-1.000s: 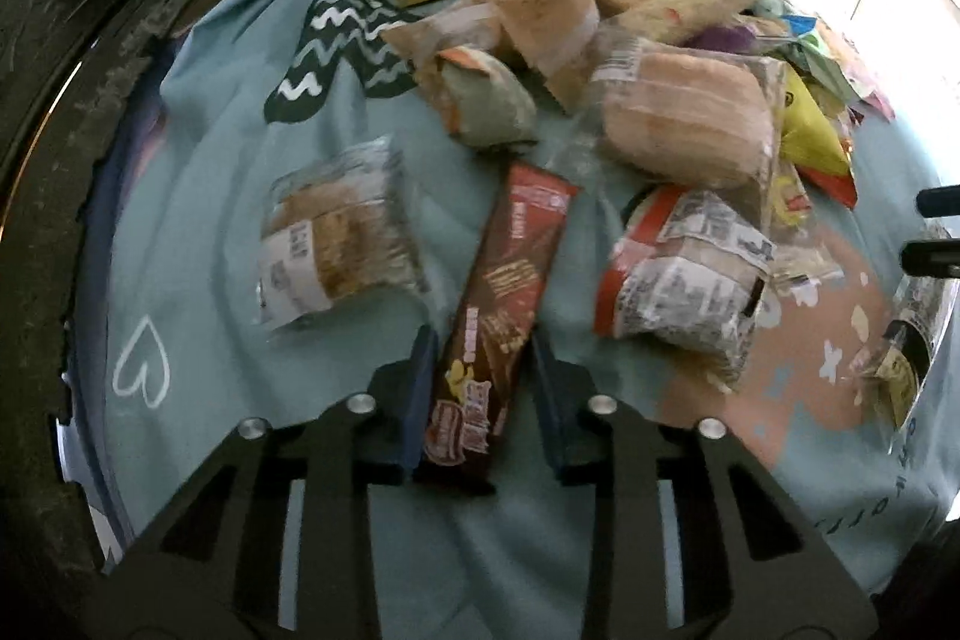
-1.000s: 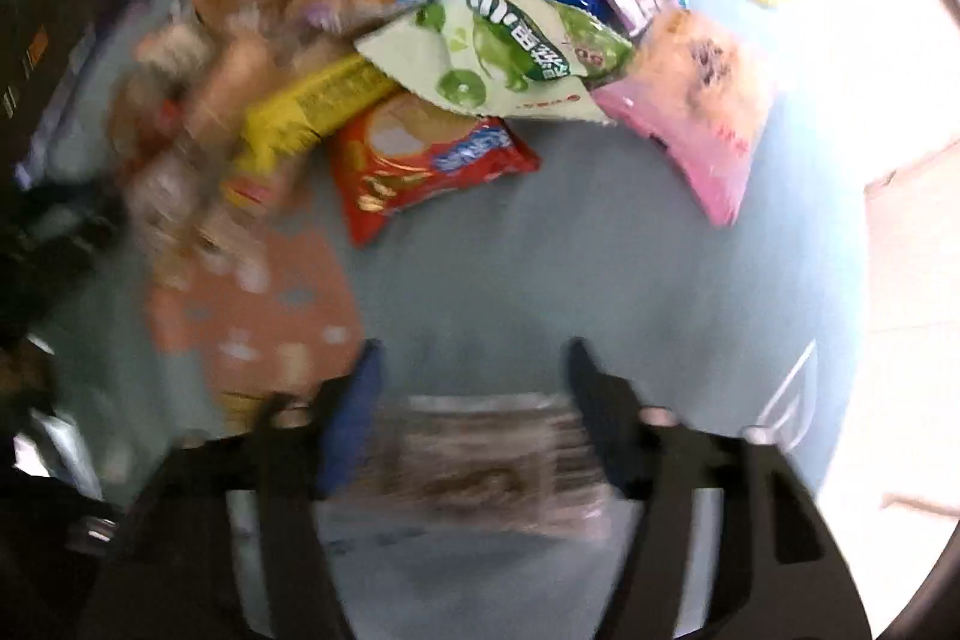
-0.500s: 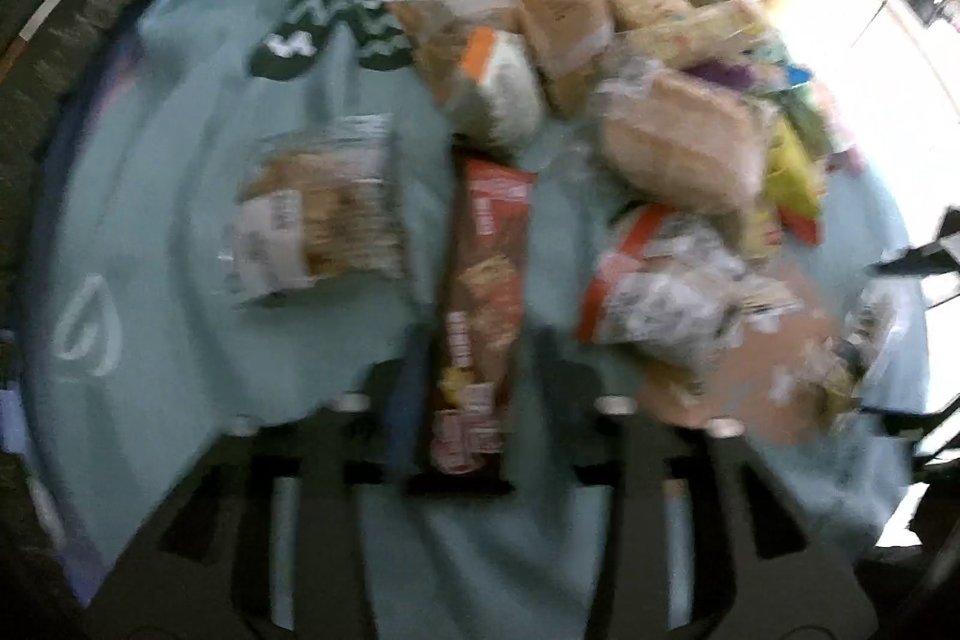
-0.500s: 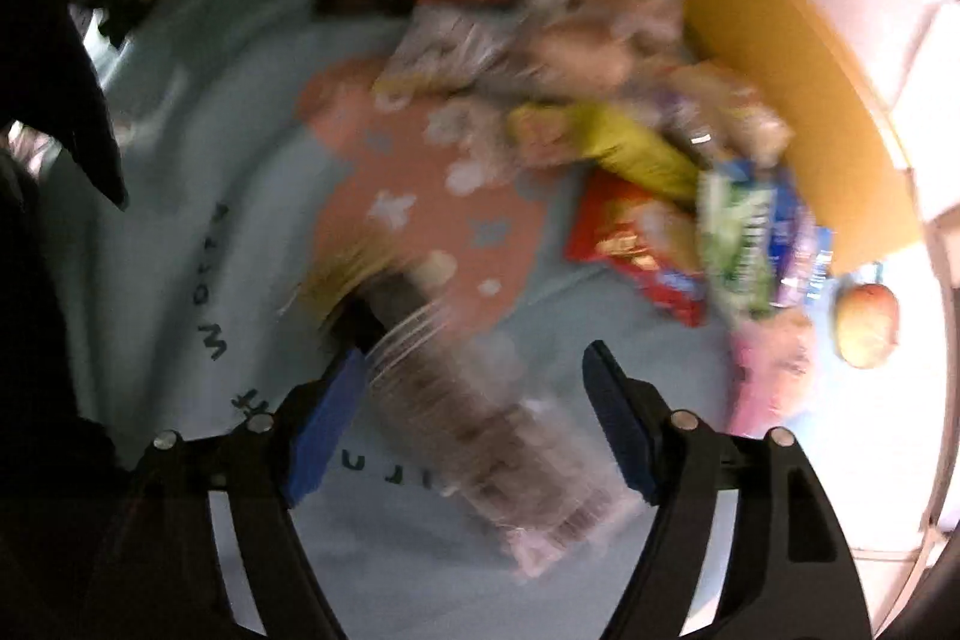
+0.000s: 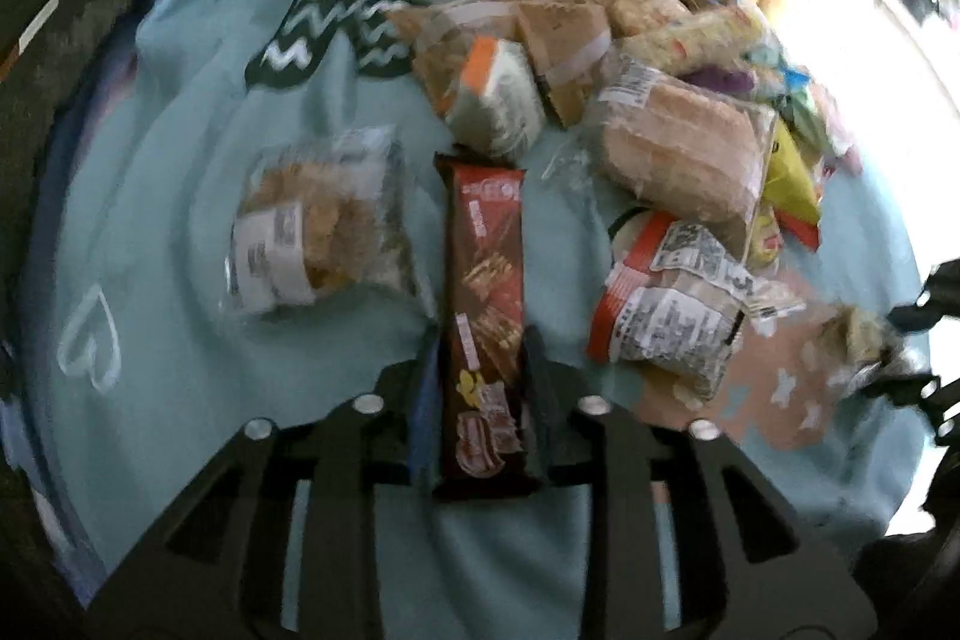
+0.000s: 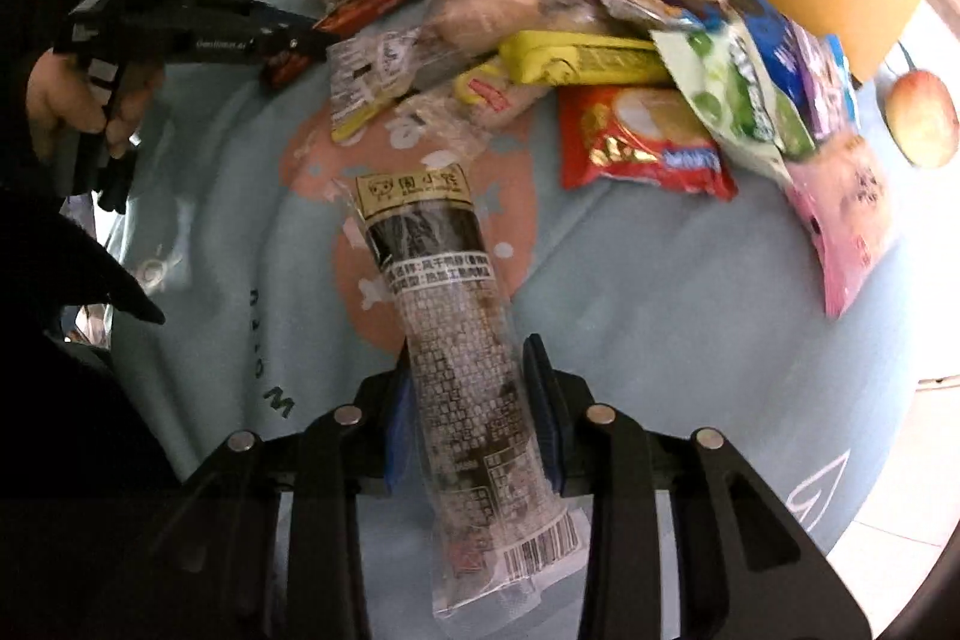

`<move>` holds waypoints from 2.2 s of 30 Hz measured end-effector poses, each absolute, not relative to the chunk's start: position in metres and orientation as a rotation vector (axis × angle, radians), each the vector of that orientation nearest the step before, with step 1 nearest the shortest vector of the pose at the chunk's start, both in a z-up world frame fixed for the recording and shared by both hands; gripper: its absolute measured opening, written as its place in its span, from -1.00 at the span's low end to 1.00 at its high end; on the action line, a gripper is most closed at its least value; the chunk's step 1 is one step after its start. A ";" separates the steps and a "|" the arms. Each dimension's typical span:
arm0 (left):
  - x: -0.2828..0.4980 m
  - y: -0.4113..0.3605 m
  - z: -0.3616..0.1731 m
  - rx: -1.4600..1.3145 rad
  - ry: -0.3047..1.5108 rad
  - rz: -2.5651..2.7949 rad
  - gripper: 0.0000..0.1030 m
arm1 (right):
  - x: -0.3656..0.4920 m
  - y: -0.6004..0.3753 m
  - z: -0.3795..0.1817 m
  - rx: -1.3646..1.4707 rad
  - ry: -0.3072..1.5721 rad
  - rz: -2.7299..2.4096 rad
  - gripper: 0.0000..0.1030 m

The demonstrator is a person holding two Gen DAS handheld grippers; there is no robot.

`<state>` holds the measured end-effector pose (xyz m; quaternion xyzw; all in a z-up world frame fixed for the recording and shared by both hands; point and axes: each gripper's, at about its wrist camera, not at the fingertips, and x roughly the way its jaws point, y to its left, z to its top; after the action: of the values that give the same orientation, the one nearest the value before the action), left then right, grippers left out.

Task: Organize snacks
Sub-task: 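Grasp the brown chocolate bar with the left tool while the right tool grasps the clear long package, then carry the chocolate bar and clear package over the yellow box and open both tools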

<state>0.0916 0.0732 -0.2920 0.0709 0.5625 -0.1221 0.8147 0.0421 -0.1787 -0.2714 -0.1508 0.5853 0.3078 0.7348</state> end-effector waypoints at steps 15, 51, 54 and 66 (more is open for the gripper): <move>0.082 0.065 -0.232 0.067 1.084 -0.331 -0.54 | 0.047 -0.208 -0.243 -0.097 1.228 0.680 -0.34; 0.341 0.008 -0.080 -0.106 0.844 -0.194 0.88 | 0.331 -0.231 -0.072 -0.010 0.888 0.301 0.97; 0.335 0.017 -0.089 -0.132 0.862 -0.208 0.88 | 0.324 -0.229 -0.077 0.011 0.887 0.332 0.97; 0.210 0.018 -0.155 -0.042 0.979 -0.268 0.89 | 0.210 -0.260 -0.146 0.075 1.027 0.270 0.97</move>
<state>0.2105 0.0178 -0.1548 -0.0202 0.4688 -0.1281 0.8737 0.2103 -0.2597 -0.1458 0.0356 0.4897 0.1288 0.8616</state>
